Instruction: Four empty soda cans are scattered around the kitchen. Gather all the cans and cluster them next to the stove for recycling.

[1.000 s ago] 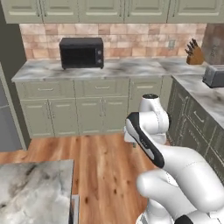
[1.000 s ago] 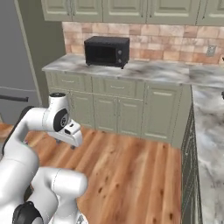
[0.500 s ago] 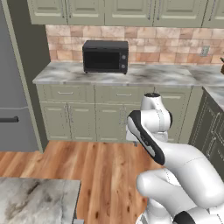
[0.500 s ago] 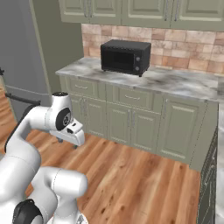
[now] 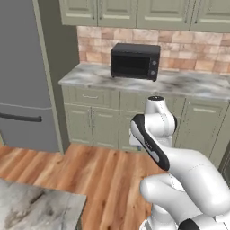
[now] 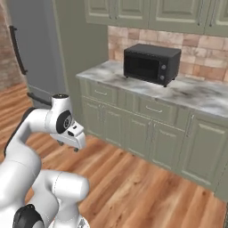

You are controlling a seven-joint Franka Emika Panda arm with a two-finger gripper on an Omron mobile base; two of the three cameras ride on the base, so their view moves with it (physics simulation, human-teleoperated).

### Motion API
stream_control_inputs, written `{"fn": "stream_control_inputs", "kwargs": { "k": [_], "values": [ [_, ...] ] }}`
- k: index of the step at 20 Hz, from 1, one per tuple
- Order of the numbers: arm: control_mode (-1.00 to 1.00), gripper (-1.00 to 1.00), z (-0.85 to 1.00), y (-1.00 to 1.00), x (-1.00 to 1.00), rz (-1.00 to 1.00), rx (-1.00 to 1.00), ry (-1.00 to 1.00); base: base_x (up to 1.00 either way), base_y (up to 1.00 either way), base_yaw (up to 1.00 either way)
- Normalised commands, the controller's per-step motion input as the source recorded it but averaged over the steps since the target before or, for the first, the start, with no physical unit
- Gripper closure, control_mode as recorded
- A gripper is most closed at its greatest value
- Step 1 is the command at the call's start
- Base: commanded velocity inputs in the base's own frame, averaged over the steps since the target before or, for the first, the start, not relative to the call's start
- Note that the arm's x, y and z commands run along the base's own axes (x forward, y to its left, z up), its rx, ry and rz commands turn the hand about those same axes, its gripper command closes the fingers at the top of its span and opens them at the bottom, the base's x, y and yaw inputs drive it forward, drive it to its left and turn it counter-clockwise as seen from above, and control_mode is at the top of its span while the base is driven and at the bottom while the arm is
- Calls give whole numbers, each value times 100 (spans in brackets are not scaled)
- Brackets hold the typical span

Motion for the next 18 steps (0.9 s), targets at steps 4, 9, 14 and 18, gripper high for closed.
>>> {"fn": "stream_control_inputs", "kwargs": {
  "k": [4, 9, 14, 18],
  "values": [
    [100, -100, 0, 0, 0, 0, 0, 0, 32, -29, 35],
    [100, -100, 0, 0, 0, 0, 0, 0, 28, -5, 47],
    [100, -100, 0, 0, 0, 0, 0, 0, 30, -34, 34],
    [100, -100, 0, 0, 0, 0, 0, 0, 31, -47, 28]
  ]
}}
